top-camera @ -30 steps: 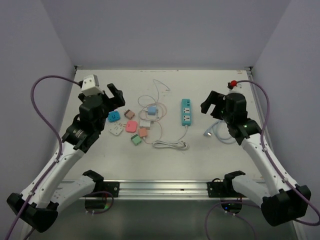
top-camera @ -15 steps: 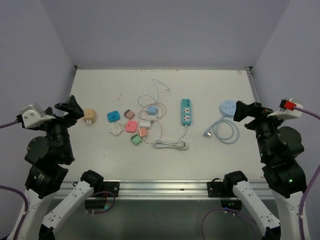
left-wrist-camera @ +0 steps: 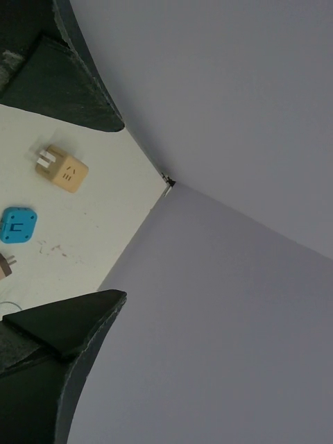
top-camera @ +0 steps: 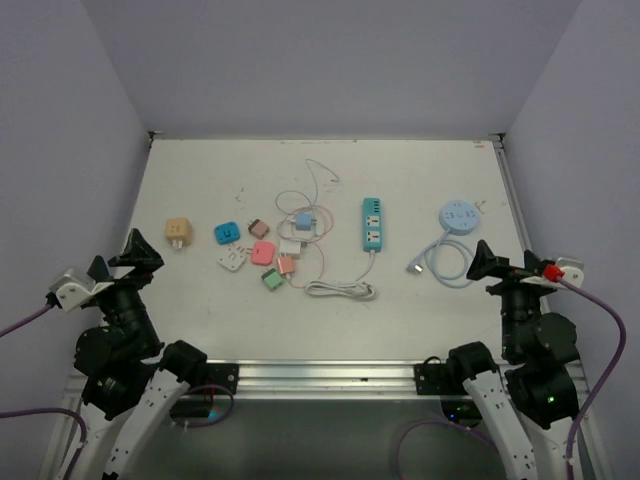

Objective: Pull the plug off the socket

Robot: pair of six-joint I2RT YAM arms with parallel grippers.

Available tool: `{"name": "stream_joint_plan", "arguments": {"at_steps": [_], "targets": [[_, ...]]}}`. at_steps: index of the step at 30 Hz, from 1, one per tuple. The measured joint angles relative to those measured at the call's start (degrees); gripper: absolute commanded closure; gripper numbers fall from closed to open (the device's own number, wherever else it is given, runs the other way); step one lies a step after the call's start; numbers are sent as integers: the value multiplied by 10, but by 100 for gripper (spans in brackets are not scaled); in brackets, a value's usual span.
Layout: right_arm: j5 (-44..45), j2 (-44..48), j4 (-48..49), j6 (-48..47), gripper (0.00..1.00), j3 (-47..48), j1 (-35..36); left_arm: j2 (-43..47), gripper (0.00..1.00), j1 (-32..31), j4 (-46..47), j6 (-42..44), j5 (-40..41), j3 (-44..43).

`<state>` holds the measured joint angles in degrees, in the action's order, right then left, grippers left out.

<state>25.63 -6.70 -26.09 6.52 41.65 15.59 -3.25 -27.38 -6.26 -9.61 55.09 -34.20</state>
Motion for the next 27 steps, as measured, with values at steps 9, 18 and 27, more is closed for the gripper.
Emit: {"name": "stream_joint_plan", "arguments": {"at_steps": [9, 18, 27], "targets": [[9, 23, 38, -13, 1, -35, 2, 25, 0, 0, 64, 28, 9, 31], [7, 16, 50, -14, 1, -37, 2, 26, 0, 0, 85, 35, 25, 41], [4, -2, 51, -14, 1, -37, 2, 27, 1, 0, 90, 35, 28, 41]]}}
